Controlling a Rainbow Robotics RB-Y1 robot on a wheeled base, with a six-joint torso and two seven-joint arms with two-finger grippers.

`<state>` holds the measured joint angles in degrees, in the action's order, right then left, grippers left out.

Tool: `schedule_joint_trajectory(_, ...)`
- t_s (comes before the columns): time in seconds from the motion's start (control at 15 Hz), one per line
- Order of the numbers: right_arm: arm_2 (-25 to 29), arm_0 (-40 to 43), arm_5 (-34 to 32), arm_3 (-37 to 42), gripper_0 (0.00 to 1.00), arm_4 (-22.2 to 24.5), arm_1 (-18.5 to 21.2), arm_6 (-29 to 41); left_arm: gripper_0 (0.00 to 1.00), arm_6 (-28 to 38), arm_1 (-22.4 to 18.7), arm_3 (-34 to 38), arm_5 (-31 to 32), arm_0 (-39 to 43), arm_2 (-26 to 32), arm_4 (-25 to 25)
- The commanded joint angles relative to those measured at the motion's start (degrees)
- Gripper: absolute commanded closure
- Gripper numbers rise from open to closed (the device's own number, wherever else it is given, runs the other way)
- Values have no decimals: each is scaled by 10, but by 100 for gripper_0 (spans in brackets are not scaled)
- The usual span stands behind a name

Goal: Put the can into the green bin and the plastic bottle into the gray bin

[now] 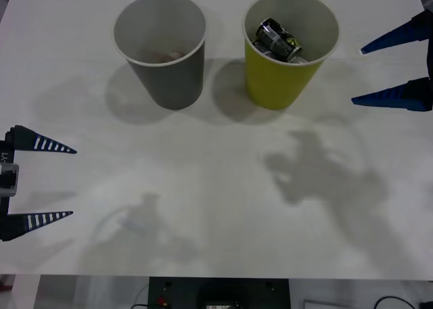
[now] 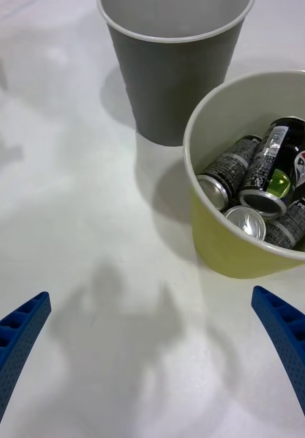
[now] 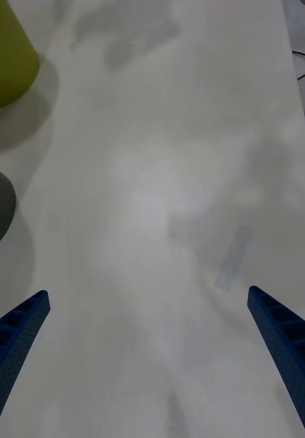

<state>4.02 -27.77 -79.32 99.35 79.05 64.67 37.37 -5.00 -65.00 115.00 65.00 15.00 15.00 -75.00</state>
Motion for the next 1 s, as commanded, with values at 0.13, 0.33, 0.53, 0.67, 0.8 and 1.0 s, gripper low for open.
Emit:
schedule_joint_trajectory(0.13,42,76,0,7,0,-25,0,-85,0,0,0,0,0,0,0,0)
schedule_joint_trajectory(0.33,64,129,0,10,0,-31,0,-151,0,0,0,0,0,0,0,0)
schedule_joint_trajectory(0.53,68,169,-1,10,0,-30,-1,-210,0,0,0,0,0,0,0,0)
schedule_joint_trajectory(0.67,68,187,-1,10,0,-24,-1,-243,0,0,0,0,0,0,0,0)
schedule_joint_trajectory(0.8,69,208,-1,11,0,-23,-1,-261,0,0,0,0,0,0,0,0)
schedule_joint_trajectory(1.0,79,243,0,24,0,-23,-2,-268,0,0,0,0,0,0,0,0)
